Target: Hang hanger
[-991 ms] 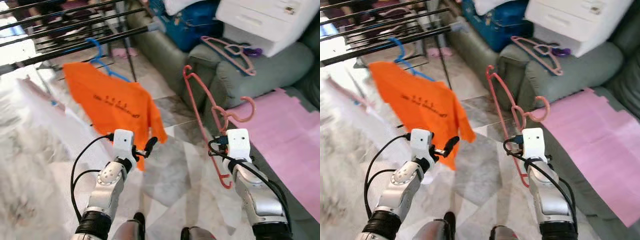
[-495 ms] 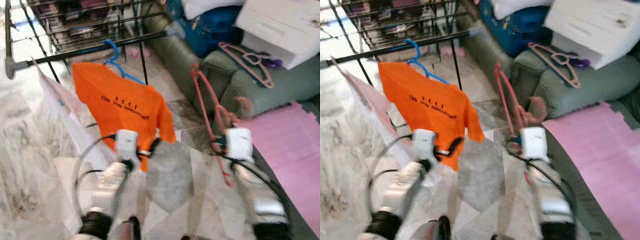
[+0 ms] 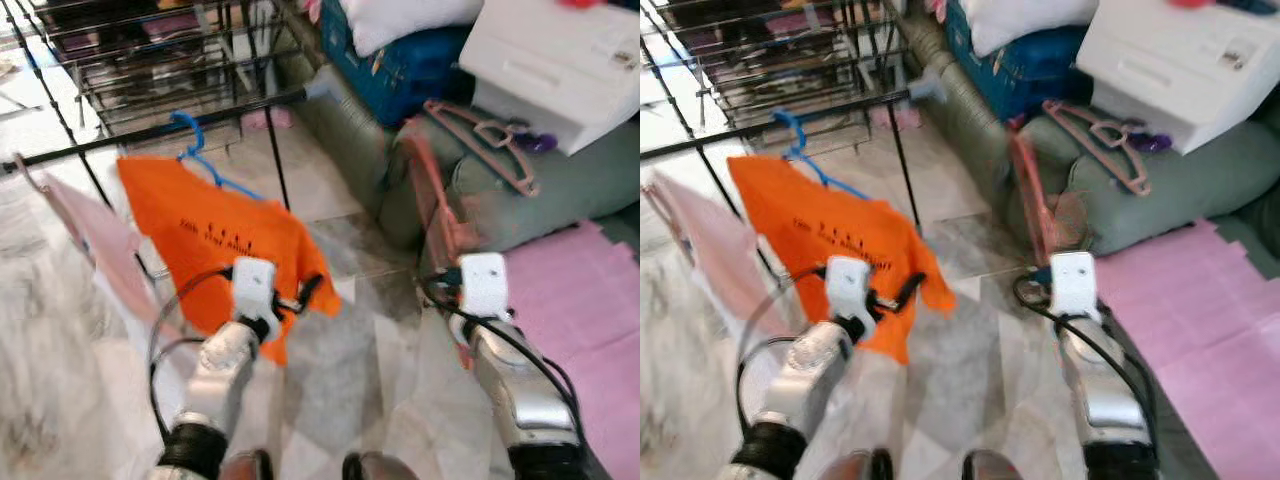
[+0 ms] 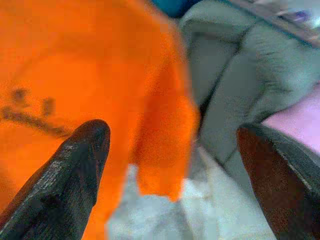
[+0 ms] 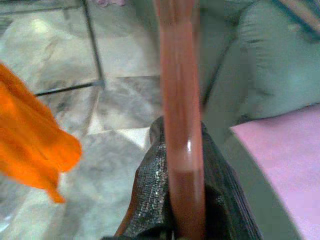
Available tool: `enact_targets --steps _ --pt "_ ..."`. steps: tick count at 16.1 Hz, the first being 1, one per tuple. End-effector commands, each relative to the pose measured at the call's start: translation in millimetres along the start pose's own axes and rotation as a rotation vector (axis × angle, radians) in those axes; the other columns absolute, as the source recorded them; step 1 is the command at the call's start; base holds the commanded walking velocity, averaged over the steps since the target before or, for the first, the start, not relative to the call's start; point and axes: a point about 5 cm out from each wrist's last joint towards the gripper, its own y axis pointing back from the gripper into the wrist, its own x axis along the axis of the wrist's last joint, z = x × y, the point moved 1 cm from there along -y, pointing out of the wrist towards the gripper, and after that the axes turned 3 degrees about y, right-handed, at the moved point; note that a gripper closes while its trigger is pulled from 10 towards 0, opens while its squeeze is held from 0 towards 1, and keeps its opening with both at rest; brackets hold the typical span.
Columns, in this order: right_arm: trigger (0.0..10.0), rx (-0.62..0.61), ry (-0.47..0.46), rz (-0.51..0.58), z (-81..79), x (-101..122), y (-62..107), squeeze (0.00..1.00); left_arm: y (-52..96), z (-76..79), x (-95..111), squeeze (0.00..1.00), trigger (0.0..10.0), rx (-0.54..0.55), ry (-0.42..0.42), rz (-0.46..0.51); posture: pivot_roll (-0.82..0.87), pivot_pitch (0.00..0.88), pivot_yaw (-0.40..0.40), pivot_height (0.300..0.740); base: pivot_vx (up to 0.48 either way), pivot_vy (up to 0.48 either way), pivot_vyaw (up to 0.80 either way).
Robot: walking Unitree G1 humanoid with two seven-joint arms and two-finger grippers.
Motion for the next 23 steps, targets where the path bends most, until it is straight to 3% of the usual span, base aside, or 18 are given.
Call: enact_targets --steps 1,10,18,23 --pt "10.0 0.016 -0.002 0.014 -2.2 2 1.1 0.0 3.0 -2.1 -5 0.0 10.0 0.011 0.002 -0.016 -0.1 0.197 -0.008 0.74 0.0 0.0 0.0" --pt "10.0 0.042 0.023 0.007 -1.9 1 2.0 0.0 3.5 -1.8 -6 0.0 10.0 0.018 0.004 -0.018 -0.1 0.201 -0.01 0.74 0.368 0.0 0.51" --pt "10.0 0.057 0.035 -0.055 7.8 -4 -0.9 0.0 6.4 -2.1 -9 0.0 10.0 0.014 0.001 -0.028 -0.1 0.211 -0.014 0.74 0.0 0.0 0.05" --pt "10.0 0.121 0.143 -0.096 19.5 8 -18.8 0.0 22.0 -8.5 -8 0.0 10.0 -0.056 -0.077 -0.023 -0.08 0.24 -0.012 0.74 0.0 0.0 0.0"
